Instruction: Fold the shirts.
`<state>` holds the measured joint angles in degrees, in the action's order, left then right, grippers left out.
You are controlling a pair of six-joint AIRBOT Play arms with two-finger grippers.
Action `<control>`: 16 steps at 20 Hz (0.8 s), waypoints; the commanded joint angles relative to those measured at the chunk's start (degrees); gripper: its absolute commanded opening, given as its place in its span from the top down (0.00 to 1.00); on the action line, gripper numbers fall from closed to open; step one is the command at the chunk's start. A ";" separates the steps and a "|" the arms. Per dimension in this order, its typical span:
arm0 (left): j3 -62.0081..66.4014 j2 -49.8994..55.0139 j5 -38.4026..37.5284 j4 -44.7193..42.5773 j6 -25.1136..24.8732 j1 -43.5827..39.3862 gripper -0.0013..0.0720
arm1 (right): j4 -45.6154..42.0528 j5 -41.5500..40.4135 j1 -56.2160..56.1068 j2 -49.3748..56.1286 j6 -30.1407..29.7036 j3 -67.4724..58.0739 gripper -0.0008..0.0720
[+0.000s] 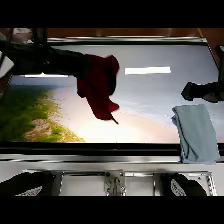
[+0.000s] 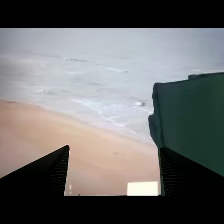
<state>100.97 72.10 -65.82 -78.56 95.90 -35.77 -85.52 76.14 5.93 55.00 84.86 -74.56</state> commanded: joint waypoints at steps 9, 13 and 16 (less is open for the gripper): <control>-22.93 9.46 7.02 -3.93 17.44 -14.53 0.00 | -5.57 7.26 -0.04 -4.66 -0.76 0.20 0.05; -21.51 3.45 -0.98 -3.93 11.13 -5.07 0.00 | 0.72 5.73 -0.02 2.12 -2.43 2.78 0.05; -26.88 -0.61 -9.07 -3.56 8.87 0.44 0.00 | 4.92 5.88 -0.02 8.59 -5.09 7.21 0.05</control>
<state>77.62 74.72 -67.29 -82.65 107.22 -40.07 -85.19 82.04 5.93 58.39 81.97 -70.46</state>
